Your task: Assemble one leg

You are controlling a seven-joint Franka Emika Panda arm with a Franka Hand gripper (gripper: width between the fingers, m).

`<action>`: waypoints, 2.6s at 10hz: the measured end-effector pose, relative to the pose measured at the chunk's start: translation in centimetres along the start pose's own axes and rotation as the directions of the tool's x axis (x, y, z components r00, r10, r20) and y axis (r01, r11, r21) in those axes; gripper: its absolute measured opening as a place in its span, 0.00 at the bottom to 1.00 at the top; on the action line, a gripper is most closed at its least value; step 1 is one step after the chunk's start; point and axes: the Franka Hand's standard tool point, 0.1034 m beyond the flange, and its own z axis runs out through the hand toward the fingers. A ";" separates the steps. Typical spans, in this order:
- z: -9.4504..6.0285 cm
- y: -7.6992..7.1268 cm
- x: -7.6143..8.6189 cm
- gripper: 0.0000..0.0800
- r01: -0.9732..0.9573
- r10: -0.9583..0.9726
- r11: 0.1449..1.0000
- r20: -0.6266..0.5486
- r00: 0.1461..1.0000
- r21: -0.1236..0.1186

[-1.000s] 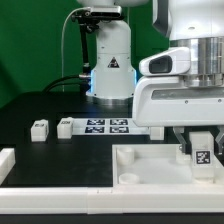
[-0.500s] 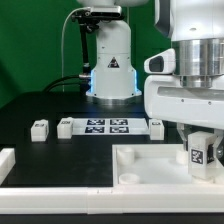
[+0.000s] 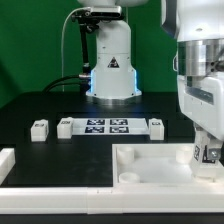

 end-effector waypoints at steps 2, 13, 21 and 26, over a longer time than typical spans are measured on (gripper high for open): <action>0.0 0.0 0.0 0.38 0.051 -0.051 0.999 0.002 0.999 0.000; -0.3 -0.3 -0.1 0.81 0.953 -0.954 0.301 -0.007 0.301 -0.038; -0.3 -0.5 0.4 0.36 0.972 -0.973 0.232 -0.008 0.232 -0.043; -0.1 -0.4 0.8 0.36 0.650 -0.651 0.759 -0.039 0.758 -0.035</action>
Offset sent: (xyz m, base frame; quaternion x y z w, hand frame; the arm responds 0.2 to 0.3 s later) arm 0.0002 -0.0006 0.0028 -0.0061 -0.0052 -0.1447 0.9894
